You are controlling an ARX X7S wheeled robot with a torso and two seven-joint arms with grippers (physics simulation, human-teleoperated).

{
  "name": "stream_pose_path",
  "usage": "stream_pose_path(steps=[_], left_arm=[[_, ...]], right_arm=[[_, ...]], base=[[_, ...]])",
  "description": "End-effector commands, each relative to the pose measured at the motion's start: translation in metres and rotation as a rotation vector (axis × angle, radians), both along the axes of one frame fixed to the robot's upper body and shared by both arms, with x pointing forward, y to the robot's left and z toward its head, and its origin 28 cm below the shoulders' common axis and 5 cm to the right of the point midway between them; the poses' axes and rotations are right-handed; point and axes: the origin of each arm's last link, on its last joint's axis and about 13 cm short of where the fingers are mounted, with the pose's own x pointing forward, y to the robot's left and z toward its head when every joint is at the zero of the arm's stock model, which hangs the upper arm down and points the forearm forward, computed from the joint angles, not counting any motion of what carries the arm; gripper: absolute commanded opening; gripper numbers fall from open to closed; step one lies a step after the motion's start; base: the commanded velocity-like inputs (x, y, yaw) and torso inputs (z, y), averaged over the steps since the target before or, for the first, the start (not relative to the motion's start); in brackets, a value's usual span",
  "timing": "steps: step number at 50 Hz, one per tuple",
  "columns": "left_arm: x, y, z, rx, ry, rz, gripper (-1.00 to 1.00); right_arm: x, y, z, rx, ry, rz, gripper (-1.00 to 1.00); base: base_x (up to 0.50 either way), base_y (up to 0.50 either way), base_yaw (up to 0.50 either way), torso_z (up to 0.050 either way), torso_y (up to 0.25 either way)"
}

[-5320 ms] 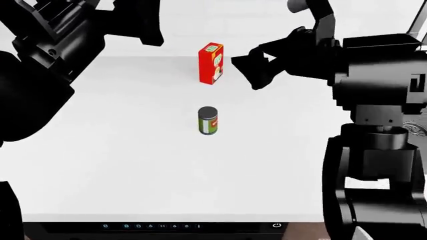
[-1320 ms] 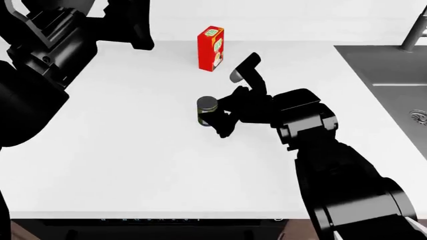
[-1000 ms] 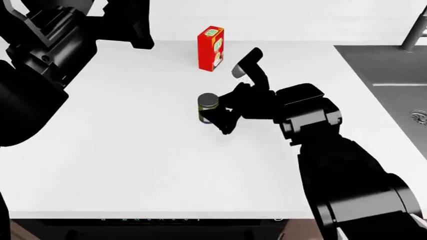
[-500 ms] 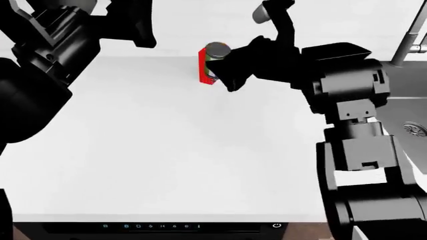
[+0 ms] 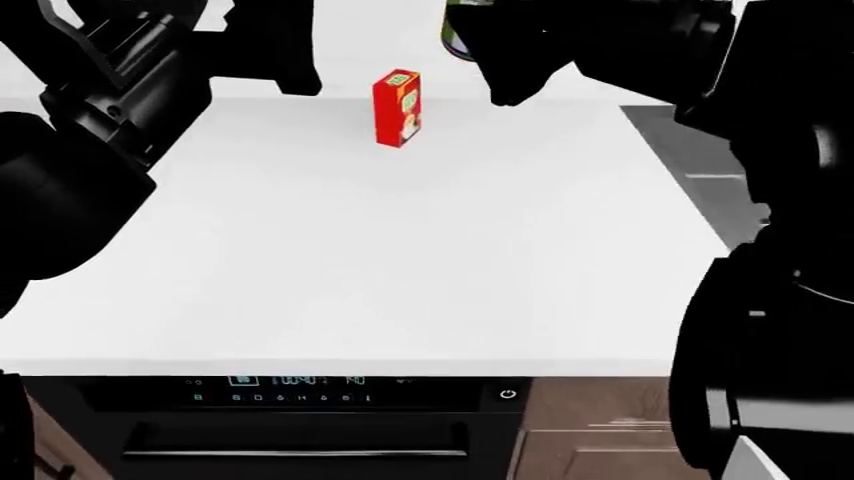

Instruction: Pick the cans from the counter and place them in their designated side in the cabinet.

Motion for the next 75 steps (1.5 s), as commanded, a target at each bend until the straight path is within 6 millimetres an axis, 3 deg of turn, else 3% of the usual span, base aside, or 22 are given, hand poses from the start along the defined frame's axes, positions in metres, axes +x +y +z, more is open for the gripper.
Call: stream_pose_path(steps=[1, 31, 37, 40, 57, 58, 60, 66, 75], left_arm=[[0.000, -0.002, 0.002, 0.000, -0.004, -0.010, 1.00], [-0.004, -0.002, 0.005, -0.001, -0.019, -0.008, 1.00], [-0.005, -0.001, 0.005, -0.006, -0.019, -0.008, 1.00], [-0.005, -0.001, 0.005, -0.008, -0.021, -0.012, 1.00], [-0.013, 0.002, 0.016, -0.032, -0.042, -0.053, 1.00], [-0.016, 0.003, 0.023, -0.042, -0.050, -0.079, 1.00], [-0.018, 0.003, 0.030, -0.052, -0.062, -0.107, 1.00], [-0.023, 0.003, 0.038, -0.069, -0.070, -0.142, 1.00], [-0.028, 0.003, 0.051, -0.077, -0.100, -0.171, 1.00]], right_arm=[[-0.032, -0.007, 0.023, -0.002, -0.074, -0.033, -1.00], [-0.034, 0.002, 0.025, -0.010, -0.109, -0.015, -1.00], [-0.029, 0.005, 0.033, -0.005, -0.114, -0.032, -1.00], [-0.027, 0.006, 0.047, -0.002, -0.121, -0.050, -1.00], [-0.028, -0.001, 0.177, -0.062, -0.183, -0.286, -1.00], [-0.050, 0.013, 0.217, -0.114, -0.349, -0.276, -1.00], [-0.026, -0.003, 0.201, -0.063, -0.181, -0.310, -1.00], [-0.034, -0.011, 0.204, -0.099, -0.188, -0.424, -1.00], [-0.030, -0.019, 0.199, -0.060, -0.161, -0.519, -1.00]], base=[[0.00, -0.49, 0.00, 0.000, 0.000], [0.00, -0.50, 0.00, 0.000, 0.000], [0.00, -0.17, 0.00, 0.000, 0.000], [0.00, 0.00, 0.00, 0.000, 0.000], [0.00, 0.00, 0.00, 0.000, 0.000], [0.00, 0.00, 0.00, 0.000, 0.015], [0.00, 0.00, 0.00, 0.000, 0.000], [0.00, 0.00, 0.00, 0.000, 0.000], [0.00, 0.00, 0.00, 0.000, 0.000]])
